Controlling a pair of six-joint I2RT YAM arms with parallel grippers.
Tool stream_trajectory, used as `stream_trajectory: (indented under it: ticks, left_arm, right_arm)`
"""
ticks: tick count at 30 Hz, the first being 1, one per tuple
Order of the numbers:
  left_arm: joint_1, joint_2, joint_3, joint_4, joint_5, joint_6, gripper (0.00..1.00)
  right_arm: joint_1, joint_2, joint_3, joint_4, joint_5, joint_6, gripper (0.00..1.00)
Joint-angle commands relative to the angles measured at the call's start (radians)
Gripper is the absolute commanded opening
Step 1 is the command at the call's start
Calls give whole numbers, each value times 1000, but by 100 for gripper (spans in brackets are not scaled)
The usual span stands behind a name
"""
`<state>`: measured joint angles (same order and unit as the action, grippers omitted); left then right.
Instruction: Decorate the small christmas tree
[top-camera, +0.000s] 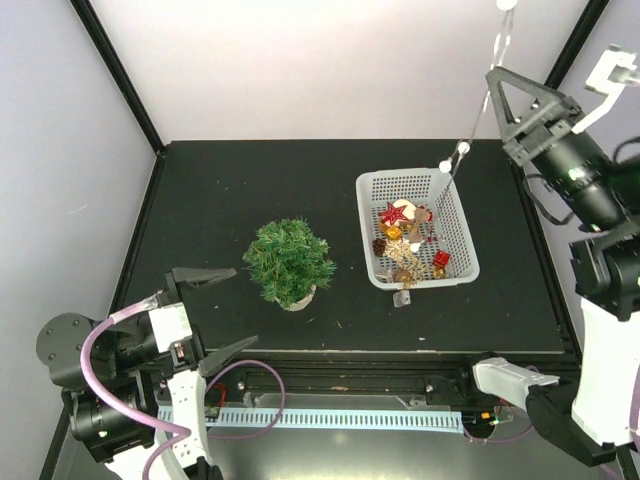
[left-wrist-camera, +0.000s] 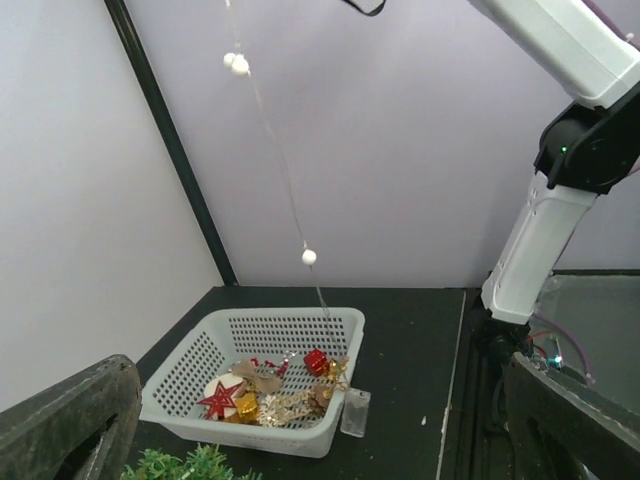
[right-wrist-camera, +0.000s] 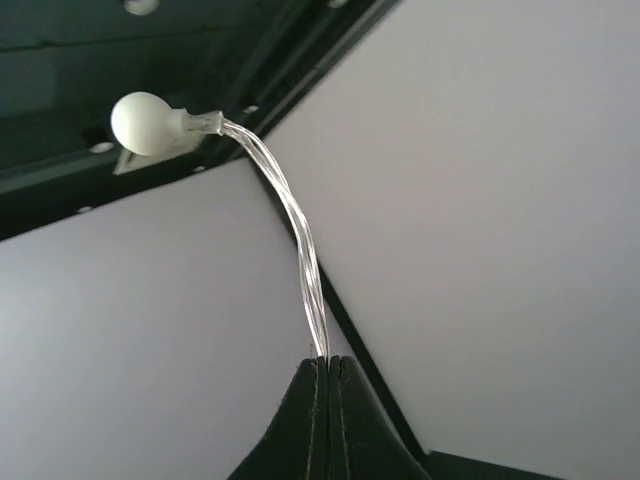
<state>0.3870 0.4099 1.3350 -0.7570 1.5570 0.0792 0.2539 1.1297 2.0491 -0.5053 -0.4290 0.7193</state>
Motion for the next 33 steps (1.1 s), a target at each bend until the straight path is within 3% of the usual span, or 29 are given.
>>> stream_trajectory:
  ticks: [1,25,28,33]
  left_arm:
    - [3,-12,-29,-92,52,67,99]
    - [3,8,-141,-231,-15,243,99]
    - [3,13,-146,-272,-19,287,99]
    - [3,18,-160,-308,-19,327,99]
  right_arm:
    - [5,34,-20,-5,91,-61,1]
    - [5,322,316,8,239,-149,1]
    - [5,332,243,-19,238,-144,1]
    - [5,200,-143,123,257,-155,1]
